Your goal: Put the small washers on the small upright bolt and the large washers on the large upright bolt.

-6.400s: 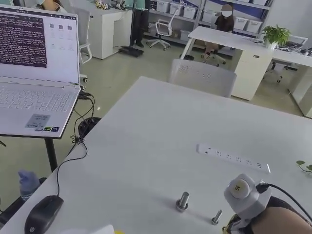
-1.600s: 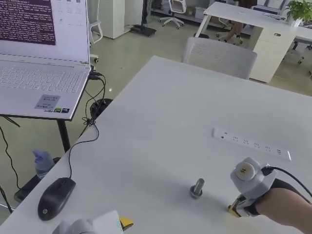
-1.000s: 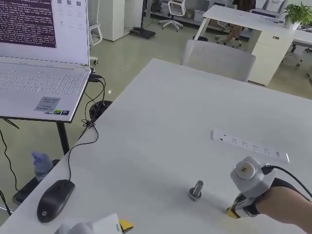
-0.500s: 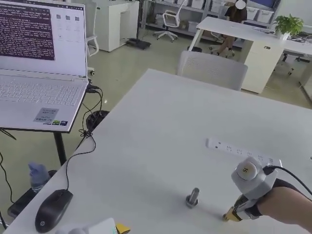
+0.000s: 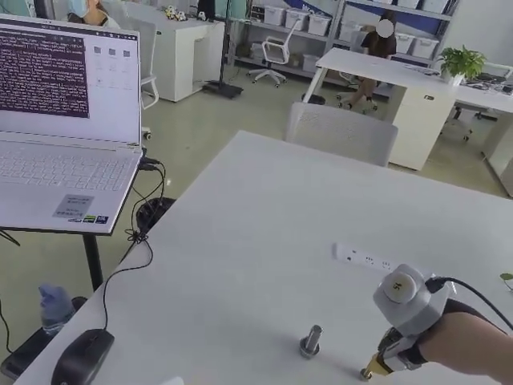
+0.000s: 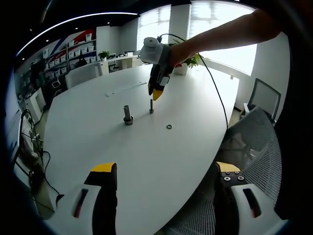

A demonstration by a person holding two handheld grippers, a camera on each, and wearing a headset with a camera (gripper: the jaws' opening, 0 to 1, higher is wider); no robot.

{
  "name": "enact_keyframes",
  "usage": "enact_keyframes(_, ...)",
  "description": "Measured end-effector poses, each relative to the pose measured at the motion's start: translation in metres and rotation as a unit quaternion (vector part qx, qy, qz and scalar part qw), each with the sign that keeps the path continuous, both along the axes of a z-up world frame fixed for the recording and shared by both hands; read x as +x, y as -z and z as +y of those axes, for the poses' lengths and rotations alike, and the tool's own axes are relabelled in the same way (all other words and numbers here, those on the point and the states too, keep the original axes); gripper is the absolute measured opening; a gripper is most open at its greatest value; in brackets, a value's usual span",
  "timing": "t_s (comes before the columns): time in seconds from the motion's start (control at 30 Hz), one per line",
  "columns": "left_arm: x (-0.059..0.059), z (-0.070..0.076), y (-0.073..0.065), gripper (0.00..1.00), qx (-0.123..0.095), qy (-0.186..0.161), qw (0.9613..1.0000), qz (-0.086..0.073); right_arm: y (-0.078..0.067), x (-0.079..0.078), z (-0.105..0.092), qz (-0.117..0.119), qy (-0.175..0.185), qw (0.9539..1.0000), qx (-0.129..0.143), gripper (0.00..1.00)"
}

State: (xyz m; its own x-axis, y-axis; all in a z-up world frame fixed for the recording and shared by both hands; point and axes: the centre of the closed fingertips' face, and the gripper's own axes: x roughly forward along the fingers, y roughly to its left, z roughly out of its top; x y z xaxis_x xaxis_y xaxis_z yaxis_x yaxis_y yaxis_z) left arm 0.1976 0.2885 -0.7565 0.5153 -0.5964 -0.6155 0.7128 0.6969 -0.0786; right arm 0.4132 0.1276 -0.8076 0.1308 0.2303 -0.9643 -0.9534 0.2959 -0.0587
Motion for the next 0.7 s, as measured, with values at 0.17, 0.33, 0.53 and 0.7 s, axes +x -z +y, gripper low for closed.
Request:
enact_keyframes(0.17, 0.001, -0.001, -0.001, 0.81, 0.000, 0.001, 1.0000, -0.002, 0.000, -0.008, 0.001, 0.003, -0.005, 1.0000, 0.000, 0.26)
enact_keyframes(0.33, 0.001, -0.002, -0.001, 0.81, -0.001, 0.000, 1.0000, -0.003, 0.002, -0.022, 0.004, 0.010, -0.013, 0.9999, 0.003, 0.26)
enact_keyframes(0.53, 0.001, -0.005, 0.001, 0.81, -0.003, 0.000, 1.0000, -0.001, 0.006, -0.037, 0.004, 0.016, -0.020, 0.9997, 0.005, 0.26)
enact_keyframes(0.7, 0.001, -0.006, 0.002, 0.80, -0.004, 0.002, 1.0000, -0.001, 0.009, -0.050, 0.004, 0.020, -0.023, 0.9995, 0.003, 0.26)
